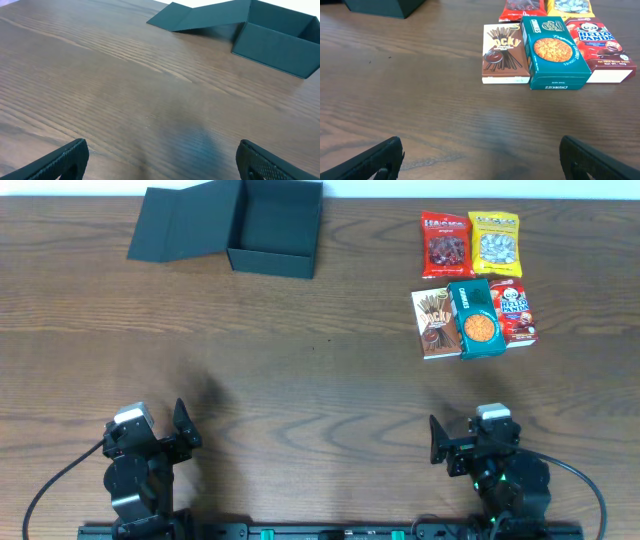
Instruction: Pack container
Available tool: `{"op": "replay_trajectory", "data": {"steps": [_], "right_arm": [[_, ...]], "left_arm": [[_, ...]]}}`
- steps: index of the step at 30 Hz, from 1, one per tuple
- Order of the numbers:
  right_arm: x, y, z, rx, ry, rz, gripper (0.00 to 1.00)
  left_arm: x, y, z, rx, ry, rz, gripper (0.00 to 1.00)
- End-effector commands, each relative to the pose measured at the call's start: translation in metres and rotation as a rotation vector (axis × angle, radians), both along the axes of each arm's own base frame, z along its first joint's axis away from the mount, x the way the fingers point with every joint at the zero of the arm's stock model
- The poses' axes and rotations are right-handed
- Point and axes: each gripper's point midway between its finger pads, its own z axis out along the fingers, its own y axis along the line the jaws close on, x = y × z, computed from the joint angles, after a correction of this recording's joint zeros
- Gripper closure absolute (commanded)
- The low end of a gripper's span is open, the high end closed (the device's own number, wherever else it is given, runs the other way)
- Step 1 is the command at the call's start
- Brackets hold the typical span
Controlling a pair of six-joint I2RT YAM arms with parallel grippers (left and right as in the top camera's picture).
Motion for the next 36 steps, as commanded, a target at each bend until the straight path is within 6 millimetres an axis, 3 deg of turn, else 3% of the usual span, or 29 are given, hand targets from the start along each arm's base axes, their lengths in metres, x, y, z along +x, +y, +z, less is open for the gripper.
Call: {"op": "replay_trajectory", "data": {"steps": [1, 22, 25, 31, 36], "right_arm": [[0.0, 0.002, -0.002, -0.016, -0.004, 0.019, 0.01], [0.0, 0.002, -0.002, -0.016, -0.004, 0.019, 0.01], [0.0, 0.002, -0.002, -0.016, -0.004, 0.019, 0.01], [0.0, 0.002, -0.002, -0.016, -0.004, 0.019, 0.01], [0.0, 0.002, -0.002, -0.016, -0.004, 0.019, 0.01]], "left_arm": [[0.0, 0.002, -0.007, -0.007, 0.01, 0.015, 0.05], [0.0, 0.001, -0.007, -0.014, 0.004, 0.011, 0.05], [0.003, -0.018, -0.006, -0.157, -0.019, -0.052, 0.05], [-0.004, -0.094, 0.003, -0.743, 0.006, -0.293, 0.05], [-0.005, -0.099, 0.005, -0.821, 0.016, -0.291, 0.05]]}}
